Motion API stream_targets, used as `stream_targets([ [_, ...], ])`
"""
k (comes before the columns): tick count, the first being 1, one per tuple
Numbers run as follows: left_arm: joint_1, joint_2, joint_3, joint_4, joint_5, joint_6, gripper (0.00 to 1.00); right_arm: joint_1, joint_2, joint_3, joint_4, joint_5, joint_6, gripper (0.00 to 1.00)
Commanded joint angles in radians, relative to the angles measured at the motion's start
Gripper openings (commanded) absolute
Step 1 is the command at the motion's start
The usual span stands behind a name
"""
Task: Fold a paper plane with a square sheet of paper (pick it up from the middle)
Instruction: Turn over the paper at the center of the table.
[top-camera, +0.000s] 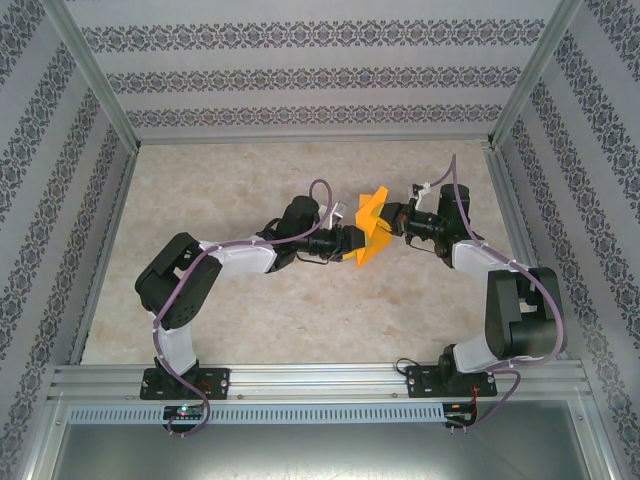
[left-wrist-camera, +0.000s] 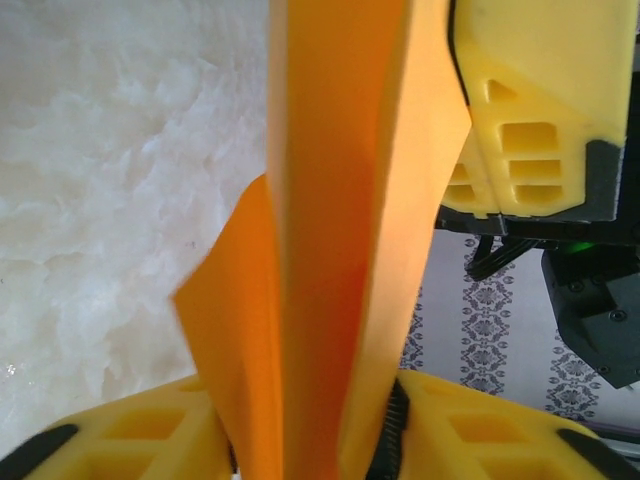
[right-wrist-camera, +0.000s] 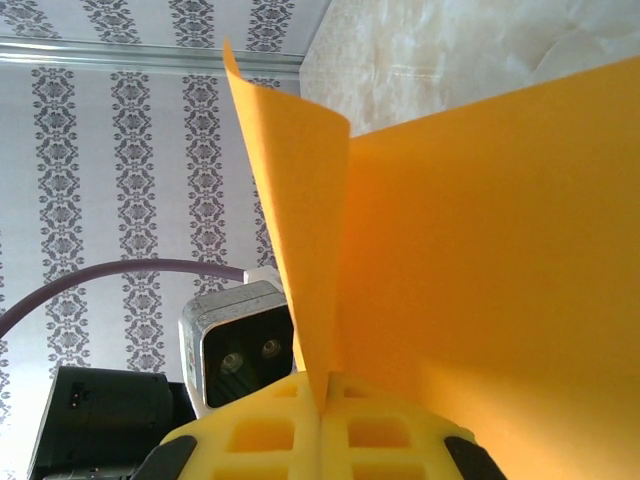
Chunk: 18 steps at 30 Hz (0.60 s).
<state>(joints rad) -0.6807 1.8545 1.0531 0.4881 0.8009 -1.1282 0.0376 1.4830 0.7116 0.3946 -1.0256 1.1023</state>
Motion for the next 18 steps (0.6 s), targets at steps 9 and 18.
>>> stream_targets([
  [9,-0.002,-0.03,0.034,-0.02,-0.001,0.057,0.22,-0.001,-0.023,0.003,0.033,-0.001,0.004,0.0],
  [18,0.006,-0.052,0.029,-0.037,0.007,0.068,0.21,-0.012,0.001,-0.004,0.01,0.008,-0.038,0.0],
])
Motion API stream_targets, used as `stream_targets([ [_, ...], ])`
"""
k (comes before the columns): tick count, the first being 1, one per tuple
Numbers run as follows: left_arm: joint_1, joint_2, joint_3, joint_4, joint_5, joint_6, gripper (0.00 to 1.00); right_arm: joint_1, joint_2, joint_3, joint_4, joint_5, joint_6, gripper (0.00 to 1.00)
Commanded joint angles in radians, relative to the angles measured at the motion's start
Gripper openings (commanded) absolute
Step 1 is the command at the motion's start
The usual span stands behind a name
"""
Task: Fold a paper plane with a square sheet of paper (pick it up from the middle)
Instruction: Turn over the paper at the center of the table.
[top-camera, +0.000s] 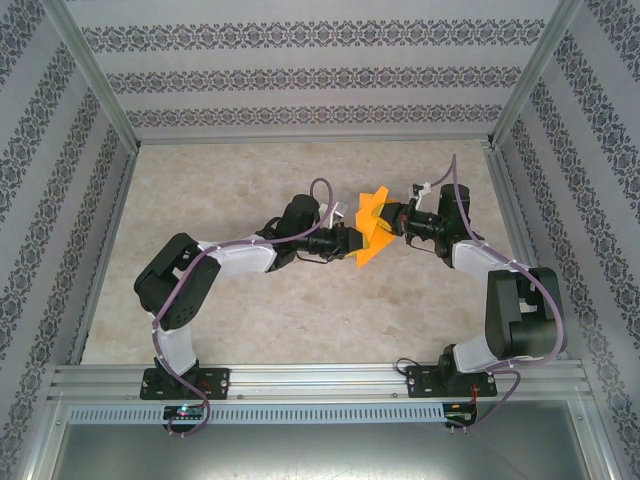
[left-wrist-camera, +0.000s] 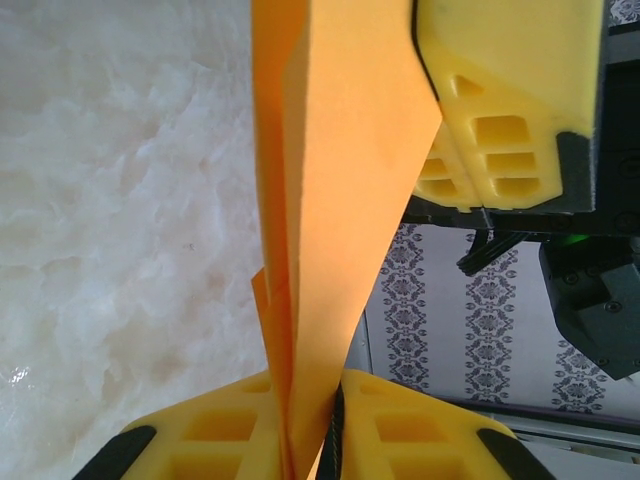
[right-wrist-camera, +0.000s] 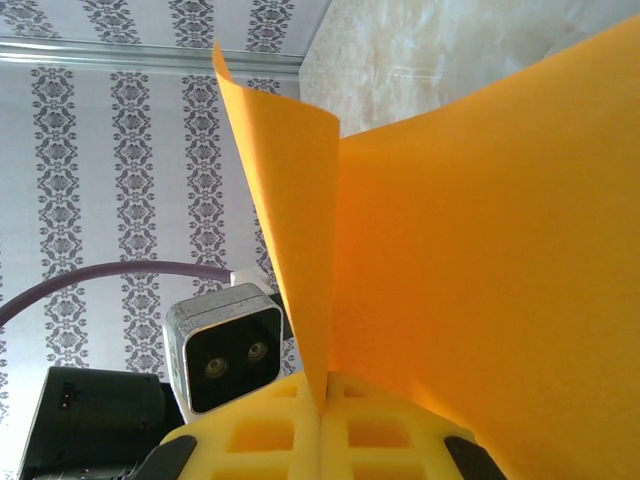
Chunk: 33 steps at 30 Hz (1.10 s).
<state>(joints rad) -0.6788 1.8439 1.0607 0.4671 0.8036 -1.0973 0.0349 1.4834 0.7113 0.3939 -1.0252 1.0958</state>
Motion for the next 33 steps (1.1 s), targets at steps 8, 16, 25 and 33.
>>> stream_targets([
  [8,0.008,-0.049,0.021,-0.021,0.01,0.034,0.18,-0.021,0.026,-0.012,0.008,0.019,-0.05,0.02],
  [16,0.019,-0.056,0.034,-0.081,0.006,0.063,0.07,-0.023,0.035,-0.015,0.005,0.02,-0.062,0.18],
  [25,0.041,-0.149,0.159,-0.679,-0.204,0.471,0.06,-0.065,-0.02,0.017,-0.239,0.075,-0.247,0.47],
  [33,-0.001,-0.162,0.391,-1.293,-0.929,0.857,0.05,-0.085,-0.058,0.053,-0.394,0.122,-0.377,0.56],
])
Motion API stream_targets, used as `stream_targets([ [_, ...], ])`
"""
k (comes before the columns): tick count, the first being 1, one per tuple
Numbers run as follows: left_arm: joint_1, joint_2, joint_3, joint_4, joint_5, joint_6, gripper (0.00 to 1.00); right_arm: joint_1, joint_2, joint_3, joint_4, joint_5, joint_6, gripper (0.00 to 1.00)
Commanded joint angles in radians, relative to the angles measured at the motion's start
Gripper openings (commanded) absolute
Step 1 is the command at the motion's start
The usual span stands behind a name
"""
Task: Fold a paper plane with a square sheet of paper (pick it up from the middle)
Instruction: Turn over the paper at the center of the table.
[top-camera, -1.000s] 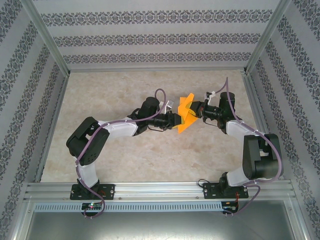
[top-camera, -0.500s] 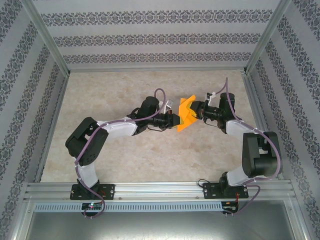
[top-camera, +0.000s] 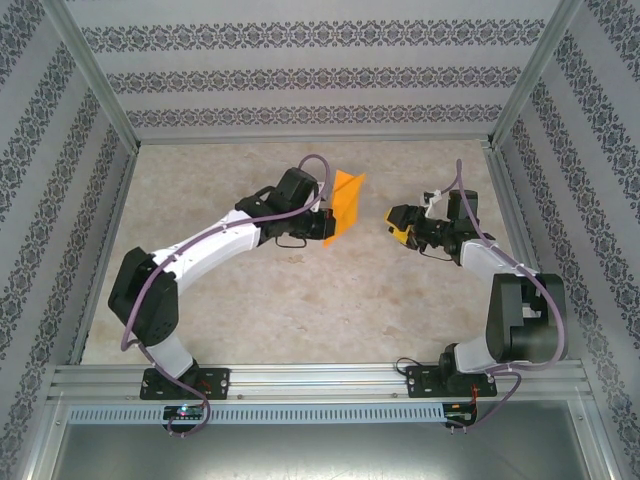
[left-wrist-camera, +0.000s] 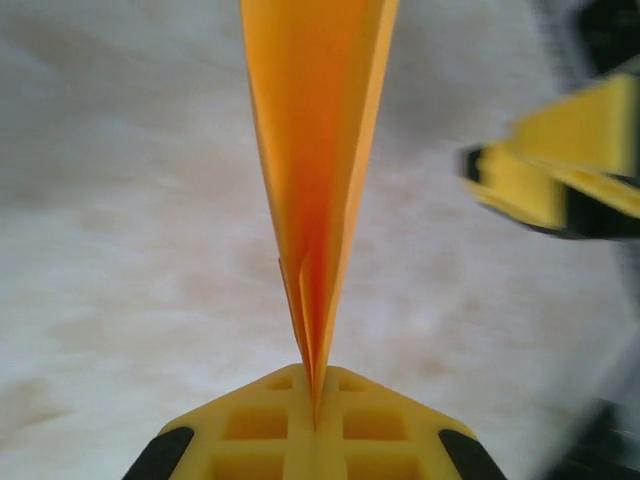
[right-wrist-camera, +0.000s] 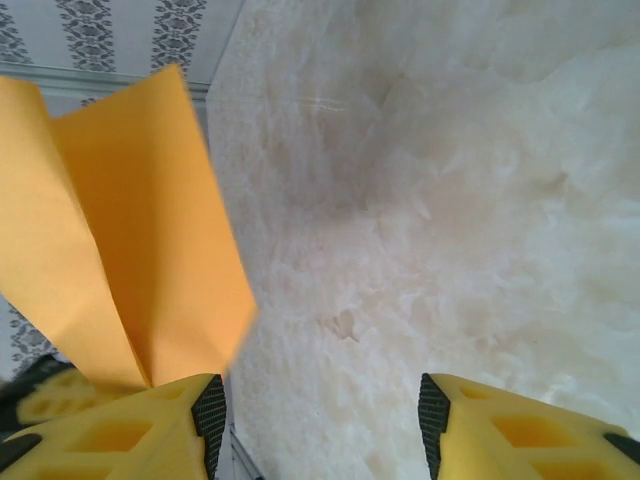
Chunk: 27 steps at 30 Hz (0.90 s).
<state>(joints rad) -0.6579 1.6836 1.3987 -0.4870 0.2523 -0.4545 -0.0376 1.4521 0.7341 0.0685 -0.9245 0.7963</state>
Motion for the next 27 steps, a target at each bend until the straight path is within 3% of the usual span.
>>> stream_targets([
  [1,-0.032,0.003,0.07,-0.383,-0.479,0.236,0.06,-0.013,-0.027,0.032,-0.072,0.024,-0.081,0.56],
  [5,-0.085,0.011,0.078,-0.431,-0.734,0.327,0.06,-0.014,-0.029,0.054,-0.087,0.009,-0.091,0.59],
  [10,-0.172,0.098,0.054,-0.418,-0.888,0.421,0.06,-0.012,-0.054,0.093,-0.142,-0.018,-0.114,0.63],
  [16,-0.259,0.174,-0.006,-0.296,-0.894,0.478,0.08,-0.018,-0.08,0.129,-0.273,0.002,-0.188,0.63],
  [27,-0.408,0.307,-0.064,-0.135,-0.848,0.561,0.15,-0.03,-0.078,0.137,-0.302,0.019,-0.206,0.63],
])
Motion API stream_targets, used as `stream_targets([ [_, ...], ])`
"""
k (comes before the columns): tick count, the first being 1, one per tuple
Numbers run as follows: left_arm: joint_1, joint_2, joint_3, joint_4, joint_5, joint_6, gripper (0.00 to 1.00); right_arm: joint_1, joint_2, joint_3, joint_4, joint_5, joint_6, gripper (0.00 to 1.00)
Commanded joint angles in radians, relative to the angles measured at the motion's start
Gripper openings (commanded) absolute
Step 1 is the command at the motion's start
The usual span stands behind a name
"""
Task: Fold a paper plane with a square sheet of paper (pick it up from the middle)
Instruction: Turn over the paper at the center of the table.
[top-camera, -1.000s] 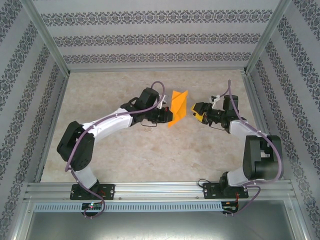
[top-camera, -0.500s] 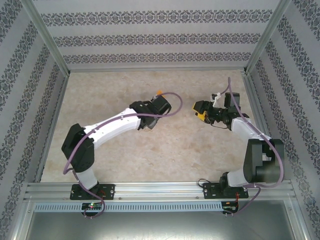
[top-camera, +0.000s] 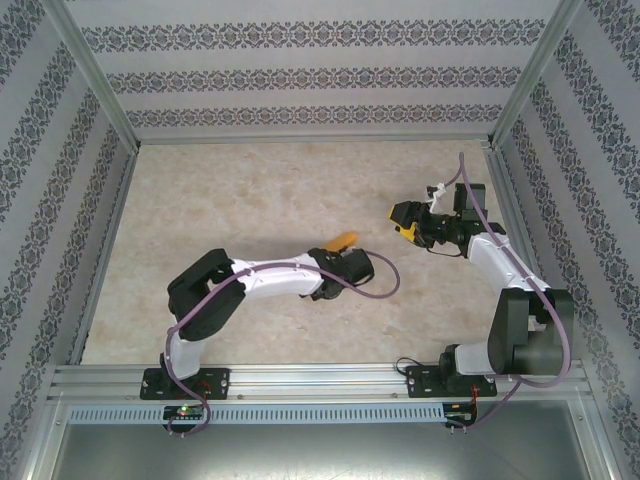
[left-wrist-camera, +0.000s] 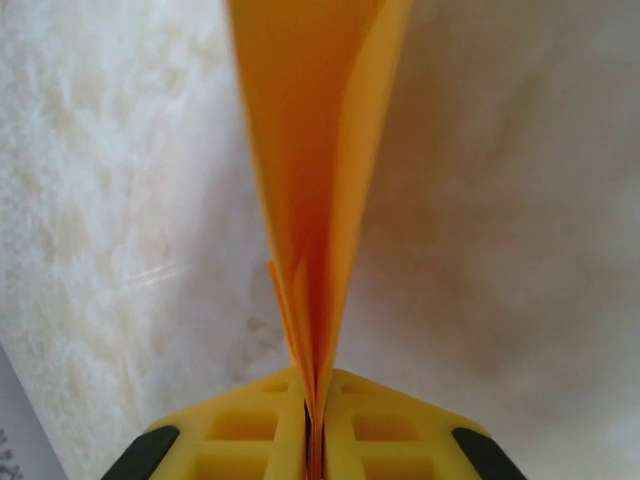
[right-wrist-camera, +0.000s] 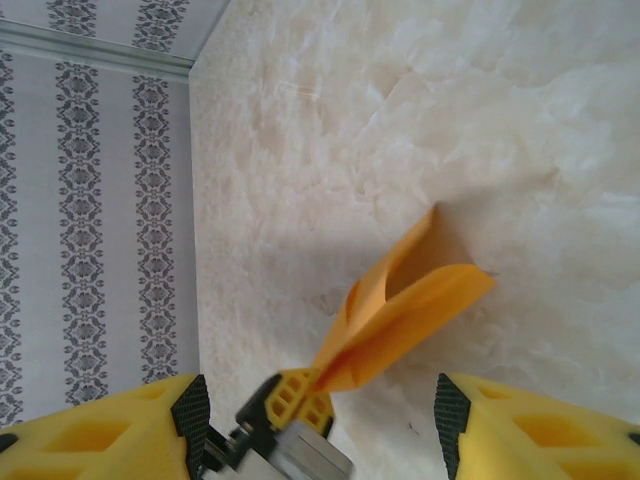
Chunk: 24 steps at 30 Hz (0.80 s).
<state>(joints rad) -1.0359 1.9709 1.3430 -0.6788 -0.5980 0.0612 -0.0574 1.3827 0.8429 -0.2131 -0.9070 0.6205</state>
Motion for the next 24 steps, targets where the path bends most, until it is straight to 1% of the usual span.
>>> stream_targets([
  [1,-0.038,0.029,-0.008,0.062,0.013,0.046,0.19,-0.01,-0.008,0.029,-0.023,0.003,-0.032,0.63],
  [2,-0.047,0.038,-0.008,0.066,0.023,0.047,0.24,-0.009,-0.007,0.031,-0.025,0.003,-0.032,0.63],
  [4,-0.062,0.048,-0.012,0.074,0.05,0.046,0.29,-0.009,-0.004,0.032,-0.023,-0.002,-0.026,0.63],
  [7,-0.07,0.035,-0.026,0.09,0.123,0.029,0.41,-0.009,-0.005,0.029,-0.027,-0.007,-0.028,0.63],
  [10,-0.069,-0.014,-0.045,0.103,0.205,0.002,0.48,-0.007,-0.006,0.018,-0.025,-0.007,-0.021,0.63],
  [12,-0.066,-0.054,-0.052,0.103,0.283,-0.018,0.54,0.002,-0.005,0.008,-0.01,-0.007,-0.004,0.62],
  [15,-0.046,-0.114,-0.072,0.117,0.442,-0.047,0.61,0.033,-0.008,0.003,0.001,0.002,0.011,0.61],
  [20,0.019,-0.239,-0.122,0.154,0.663,-0.108,0.67,0.091,-0.015,-0.026,0.023,0.025,0.041,0.54],
  [21,0.032,-0.268,-0.13,0.154,0.685,-0.12,0.67,0.101,-0.018,-0.036,0.033,0.031,0.05,0.51],
  [22,0.048,-0.298,-0.137,0.146,0.705,-0.133,0.7,0.113,-0.023,-0.047,0.043,0.034,0.061,0.49],
  [24,0.093,-0.357,-0.157,0.128,0.752,-0.159,0.7,0.142,-0.034,-0.064,0.065,0.047,0.085,0.44],
])
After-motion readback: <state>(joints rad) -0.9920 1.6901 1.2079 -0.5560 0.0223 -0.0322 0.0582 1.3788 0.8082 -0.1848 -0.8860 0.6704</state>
